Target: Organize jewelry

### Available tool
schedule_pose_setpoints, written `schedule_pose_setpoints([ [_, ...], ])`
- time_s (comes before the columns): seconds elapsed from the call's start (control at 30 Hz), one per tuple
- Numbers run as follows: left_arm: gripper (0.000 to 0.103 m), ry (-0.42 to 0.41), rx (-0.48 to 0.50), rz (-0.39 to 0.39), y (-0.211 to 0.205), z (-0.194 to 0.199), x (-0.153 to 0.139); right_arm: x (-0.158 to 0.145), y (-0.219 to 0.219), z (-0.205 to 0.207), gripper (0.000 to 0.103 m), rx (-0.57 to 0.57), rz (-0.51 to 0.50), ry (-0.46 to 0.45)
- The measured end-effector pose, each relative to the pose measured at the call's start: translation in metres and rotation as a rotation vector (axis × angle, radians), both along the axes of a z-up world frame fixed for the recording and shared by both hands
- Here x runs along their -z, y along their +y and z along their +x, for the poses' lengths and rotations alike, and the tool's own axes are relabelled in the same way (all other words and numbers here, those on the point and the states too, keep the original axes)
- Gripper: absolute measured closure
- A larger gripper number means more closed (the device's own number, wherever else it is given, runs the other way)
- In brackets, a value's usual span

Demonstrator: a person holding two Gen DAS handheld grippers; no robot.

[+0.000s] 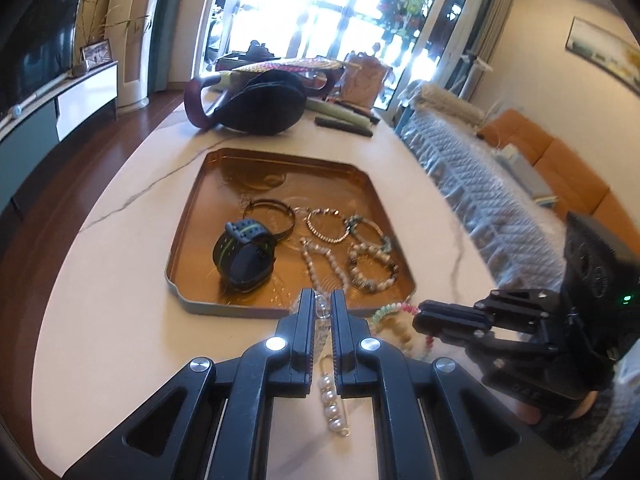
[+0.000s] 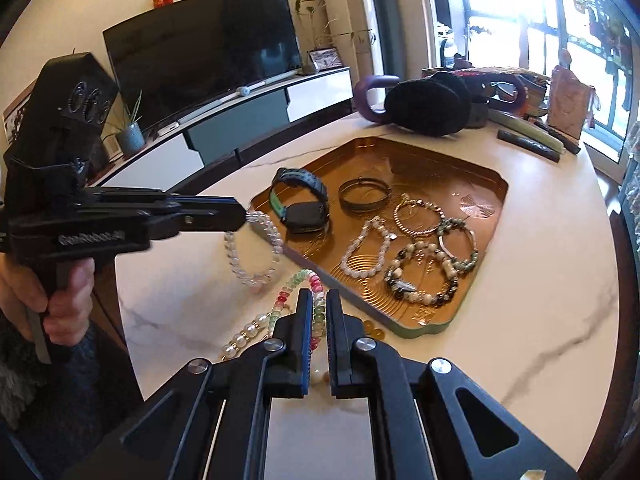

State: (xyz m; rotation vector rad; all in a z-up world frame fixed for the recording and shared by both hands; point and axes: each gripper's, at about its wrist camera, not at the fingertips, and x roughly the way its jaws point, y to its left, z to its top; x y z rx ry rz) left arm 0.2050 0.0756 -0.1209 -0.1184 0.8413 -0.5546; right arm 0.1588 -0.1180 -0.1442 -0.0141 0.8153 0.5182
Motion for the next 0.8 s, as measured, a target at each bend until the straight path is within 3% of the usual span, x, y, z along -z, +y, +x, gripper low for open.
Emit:
schedule_pose_setpoints([
  [0.33,0.095,-0.032,-0.027,-0.063,0.003,0.006,-0.018,-0.018,-0.023,0.004,0.097,0.089,0.009,-0.090],
  [0.8,0.095,-0.050,-0.076,-0.171,0.001,-0.008,-0.049,-0.023,-0.039,-0.002,0.097,0.156,0.022,-0.075],
])
